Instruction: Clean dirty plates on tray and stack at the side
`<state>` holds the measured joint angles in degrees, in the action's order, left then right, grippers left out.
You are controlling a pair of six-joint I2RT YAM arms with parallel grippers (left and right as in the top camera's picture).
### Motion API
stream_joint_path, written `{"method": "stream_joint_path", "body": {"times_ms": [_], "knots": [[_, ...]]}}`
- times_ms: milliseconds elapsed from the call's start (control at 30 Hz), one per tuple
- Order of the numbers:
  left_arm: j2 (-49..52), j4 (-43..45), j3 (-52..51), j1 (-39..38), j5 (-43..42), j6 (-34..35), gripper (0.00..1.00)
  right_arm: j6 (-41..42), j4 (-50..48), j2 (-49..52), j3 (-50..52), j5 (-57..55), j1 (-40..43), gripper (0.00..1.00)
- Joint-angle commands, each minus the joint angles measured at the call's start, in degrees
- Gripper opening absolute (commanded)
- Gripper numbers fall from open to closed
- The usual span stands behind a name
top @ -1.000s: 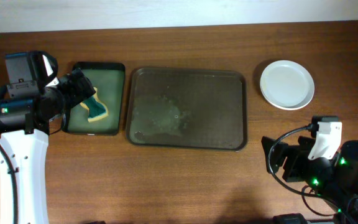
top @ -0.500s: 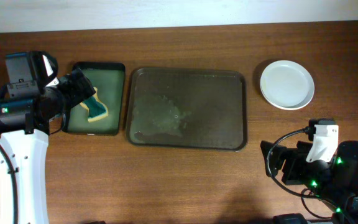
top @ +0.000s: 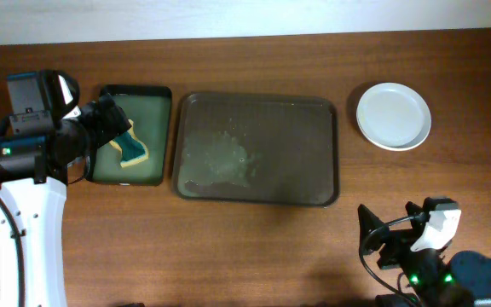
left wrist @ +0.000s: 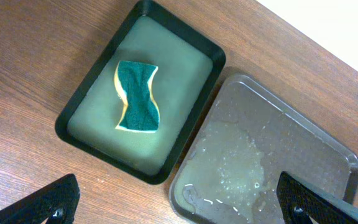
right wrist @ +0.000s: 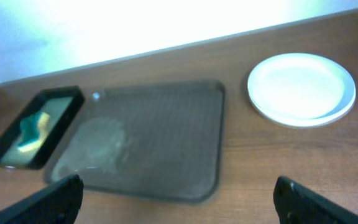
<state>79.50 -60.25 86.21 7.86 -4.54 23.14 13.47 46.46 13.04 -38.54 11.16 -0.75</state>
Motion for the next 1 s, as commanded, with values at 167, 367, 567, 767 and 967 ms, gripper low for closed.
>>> {"method": "stream_joint_path", "body": {"times_ms": [167,367,567,767,967], "knots": [[0.24,0.04,0.20,0.09,-0.22,-0.94,0.99,0.04,-32.79,-11.17,27.12,0.02,0.44,0.98],[0.24,0.04,0.20,0.09,-0.22,-0.92,0.99,0.04,-51.30,-12.85,38.01,-0.15,0.44,0.98],[0.24,0.04,0.20,0.09,-0.22,-0.92,0.99,-0.42,-50.75,-12.85,38.23,-3.13,0.39,0.98],[0.24,0.04,0.20,0.09,-0.20,-0.94,0.99,-8.26,-44.87,-12.85,38.23,-3.08,0.39,0.98],[0.24,0.04,0.20,0.09,-0.22,-0.94,0.99,-16.26,-42.34,-12.85,38.23,-6.01,-2.14,0.99]]}}
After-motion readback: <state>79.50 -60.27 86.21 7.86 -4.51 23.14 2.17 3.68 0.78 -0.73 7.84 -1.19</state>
